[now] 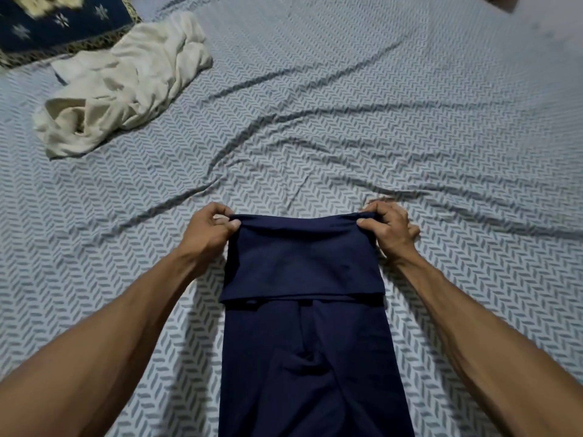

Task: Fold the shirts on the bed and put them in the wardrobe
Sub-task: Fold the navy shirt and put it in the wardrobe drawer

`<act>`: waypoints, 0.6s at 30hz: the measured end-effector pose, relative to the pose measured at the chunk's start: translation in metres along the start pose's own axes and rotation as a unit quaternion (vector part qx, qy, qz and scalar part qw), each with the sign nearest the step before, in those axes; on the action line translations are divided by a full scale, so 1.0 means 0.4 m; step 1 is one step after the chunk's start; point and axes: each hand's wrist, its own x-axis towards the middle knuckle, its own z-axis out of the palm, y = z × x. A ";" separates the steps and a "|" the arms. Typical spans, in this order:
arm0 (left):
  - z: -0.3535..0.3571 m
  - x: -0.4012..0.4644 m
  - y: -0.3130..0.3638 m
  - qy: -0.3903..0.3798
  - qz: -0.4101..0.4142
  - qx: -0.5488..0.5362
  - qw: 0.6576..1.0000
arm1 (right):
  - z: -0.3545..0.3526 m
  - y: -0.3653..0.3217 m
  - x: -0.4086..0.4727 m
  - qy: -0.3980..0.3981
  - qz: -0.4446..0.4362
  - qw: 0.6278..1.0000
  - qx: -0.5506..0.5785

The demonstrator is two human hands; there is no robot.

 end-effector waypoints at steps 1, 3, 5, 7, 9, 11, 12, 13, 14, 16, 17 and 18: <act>-0.011 -0.019 0.012 -0.008 -0.002 -0.006 1.000 | -0.007 -0.010 -0.003 -0.008 0.003 1.000 0.013; -0.033 -0.066 0.035 -0.013 0.003 0.004 1.000 | -0.018 -0.024 -0.013 -0.030 0.027 0.997 0.068; -0.047 -0.118 0.066 -0.018 0.030 0.037 0.999 | -0.033 -0.063 -0.040 -0.038 0.053 0.991 0.120; -0.068 -0.189 0.093 -0.012 0.067 0.073 0.995 | -0.053 -0.112 -0.107 -0.036 0.034 0.991 0.122; -0.097 -0.270 0.102 -0.002 0.103 0.097 0.990 | -0.085 -0.163 -0.195 -0.027 -0.008 0.996 0.086; -0.125 -0.366 0.089 -0.002 0.141 0.110 0.984 | -0.126 -0.199 -0.306 -0.040 -0.060 0.997 0.029; -0.136 -0.414 0.078 -0.007 0.162 0.117 0.980 | -0.146 -0.207 -0.356 -0.052 -0.091 0.994 0.000; -0.145 -0.473 0.057 -0.014 0.178 0.131 0.975 | -0.163 -0.207 -0.421 -0.068 -0.118 0.990 -0.031; -0.154 -0.524 0.035 -0.018 0.194 0.150 0.969 | -0.179 -0.203 -0.478 -0.076 -0.145 0.985 -0.060; -0.172 -0.607 -0.020 -0.033 0.235 0.192 0.952 | -0.204 -0.182 -0.580 -0.085 -0.200 0.971 -0.099; -0.180 -0.635 -0.051 -0.049 0.258 0.214 0.941 | -0.210 -0.165 -0.622 -0.094 -0.221 0.964 -0.115; -0.187 -0.665 -0.087 -0.070 0.273 0.235 0.930 | -0.214 -0.146 -0.672 -0.102 -0.237 0.957 -0.133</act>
